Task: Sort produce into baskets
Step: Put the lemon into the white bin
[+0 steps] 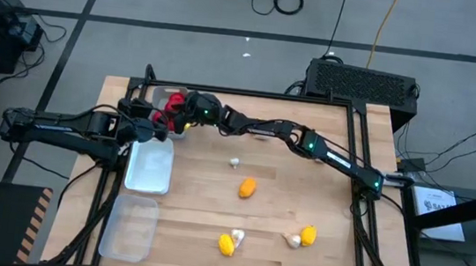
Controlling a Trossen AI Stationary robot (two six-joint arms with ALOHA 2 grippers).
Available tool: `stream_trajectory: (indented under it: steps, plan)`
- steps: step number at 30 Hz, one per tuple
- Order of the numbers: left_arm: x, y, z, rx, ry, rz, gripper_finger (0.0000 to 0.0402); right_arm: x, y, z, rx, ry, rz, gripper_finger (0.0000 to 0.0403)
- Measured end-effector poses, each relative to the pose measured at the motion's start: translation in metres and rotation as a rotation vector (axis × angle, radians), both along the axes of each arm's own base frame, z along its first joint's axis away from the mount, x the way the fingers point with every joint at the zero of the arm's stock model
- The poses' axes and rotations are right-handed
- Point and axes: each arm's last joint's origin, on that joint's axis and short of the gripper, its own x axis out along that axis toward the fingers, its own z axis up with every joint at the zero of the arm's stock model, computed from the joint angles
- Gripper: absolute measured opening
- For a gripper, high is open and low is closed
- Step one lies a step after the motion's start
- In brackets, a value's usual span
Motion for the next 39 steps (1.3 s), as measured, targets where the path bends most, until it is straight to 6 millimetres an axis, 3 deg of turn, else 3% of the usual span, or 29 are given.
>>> stream_trajectory:
  steps: [3, 8, 16, 23, 27, 33, 39]
  plan:
    - [0.000, 0.000, 0.000, -0.002, 0.001, -0.003, 0.0293, -0.003, -0.004, 0.012, -0.011, -0.014, 0.071, 0.0166]
    - [0.001, 0.000, 0.000, 0.012, 0.023, -0.022, 0.0293, -0.014, -0.011, 0.049, 0.011, 0.019, 0.143, 0.0164]
    - [0.001, 0.000, 0.001, 0.029, 0.054, -0.052, 0.0293, -0.050, -0.015, 0.083, 0.035, 0.375, 0.167, 0.0164]
    - [0.006, -0.002, 0.002, -0.004, 0.041, -0.135, 0.0293, -0.094, 0.005, 0.114, 0.088, 0.702, 0.225, 0.0164]
    - [0.012, -0.005, 0.001, -0.055, 0.014, -0.224, 0.0293, -0.117, 0.040, 0.133, 0.031, 0.945, 0.146, 0.0164]
    - [0.026, -0.016, 0.003, -0.100, -0.031, -0.388, 0.0293, -0.145, 0.125, 0.142, -0.252, 1.350, 0.076, 0.0164]
    - [0.056, -0.034, 0.005, -0.086, -0.075, -0.698, 0.0293, -0.162, 0.218, 0.153, -0.404, 1.375, 0.232, 0.0164]
